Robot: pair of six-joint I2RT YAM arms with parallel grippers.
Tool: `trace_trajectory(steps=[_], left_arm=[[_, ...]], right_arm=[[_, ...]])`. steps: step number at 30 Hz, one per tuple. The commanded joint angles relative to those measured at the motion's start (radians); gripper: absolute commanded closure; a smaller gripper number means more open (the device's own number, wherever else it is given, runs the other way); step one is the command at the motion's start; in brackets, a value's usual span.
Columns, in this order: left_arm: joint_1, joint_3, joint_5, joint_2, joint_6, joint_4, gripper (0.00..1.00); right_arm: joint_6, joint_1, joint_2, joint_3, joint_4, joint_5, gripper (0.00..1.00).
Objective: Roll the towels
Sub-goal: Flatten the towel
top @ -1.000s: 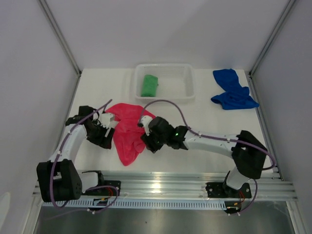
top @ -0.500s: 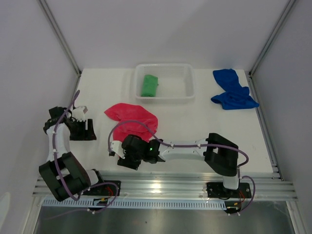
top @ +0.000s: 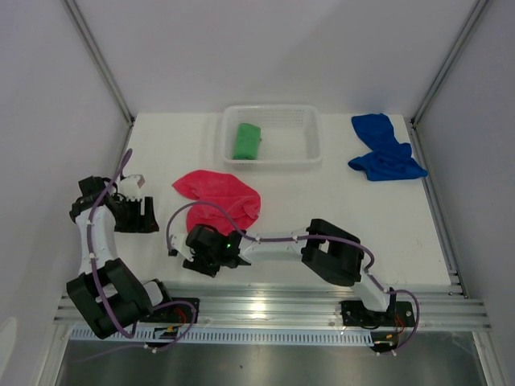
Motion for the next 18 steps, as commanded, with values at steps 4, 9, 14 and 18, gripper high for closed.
trace_trajectory(steps=[4,9,14,18], left_arm=[[0.006,0.046,0.04,-0.016,0.024,-0.012,0.26],[0.003,0.048,0.07,-0.014,0.095,-0.041,0.28],[-0.078,0.078,0.024,0.018,0.142,0.0,0.28],[-0.234,0.066,-0.063,0.033,0.221,0.092,0.27]], right_arm=[[0.066,-0.047,-0.036,-0.03,-0.033,0.059,0.98],[0.113,-0.062,-0.227,-0.147,-0.063,0.062,1.0],[0.228,-0.218,-0.596,-0.323,-0.173,0.045,1.0],[0.304,-0.419,-0.833,-0.453,-0.279,-0.008,1.0]])
